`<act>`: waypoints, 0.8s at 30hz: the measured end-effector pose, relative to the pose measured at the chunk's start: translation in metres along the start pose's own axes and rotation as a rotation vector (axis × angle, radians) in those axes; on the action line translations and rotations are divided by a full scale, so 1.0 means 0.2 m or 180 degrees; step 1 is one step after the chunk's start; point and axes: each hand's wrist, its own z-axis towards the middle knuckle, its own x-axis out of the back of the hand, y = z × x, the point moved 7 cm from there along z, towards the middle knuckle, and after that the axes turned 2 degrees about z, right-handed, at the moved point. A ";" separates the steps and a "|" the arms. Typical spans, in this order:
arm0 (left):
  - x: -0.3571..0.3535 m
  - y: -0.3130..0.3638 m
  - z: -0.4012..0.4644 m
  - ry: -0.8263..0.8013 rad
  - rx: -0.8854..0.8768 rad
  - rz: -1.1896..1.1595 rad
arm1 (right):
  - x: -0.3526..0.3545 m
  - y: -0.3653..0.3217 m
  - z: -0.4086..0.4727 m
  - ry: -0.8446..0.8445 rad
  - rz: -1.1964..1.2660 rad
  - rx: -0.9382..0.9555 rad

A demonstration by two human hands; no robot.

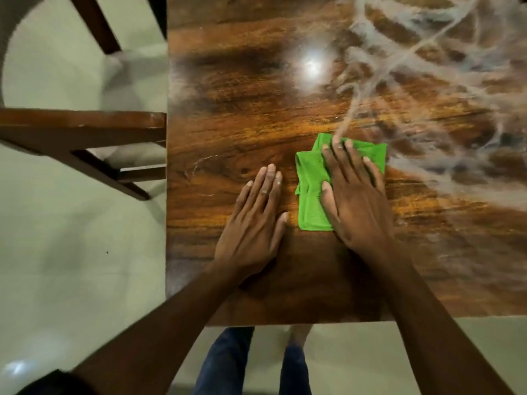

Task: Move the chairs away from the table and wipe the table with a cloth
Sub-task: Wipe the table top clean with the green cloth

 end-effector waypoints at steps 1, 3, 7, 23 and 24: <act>0.00 0.00 0.00 0.0049 -0.0010 0.0012 | 0.00 0.00 -0.04 -0.0011 0.0022 -0.0031; 0.00 0.00 0.00 0.0144 0.0014 0.0007 | -0.02 -0.03 -0.10 -0.0013 0.0066 -0.0075; 0.04 -0.01 0.00 0.0422 0.0035 0.0033 | -0.03 -0.08 -0.12 -0.0004 0.0121 -0.0165; 0.13 -0.58 -0.78 0.1205 0.1956 -0.0575 | -0.26 -1.16 -0.01 -0.0210 0.0305 0.0726; 0.11 -0.56 -0.76 0.1163 0.1904 -0.0617 | -0.25 -1.14 -0.11 -0.0249 0.0330 0.0730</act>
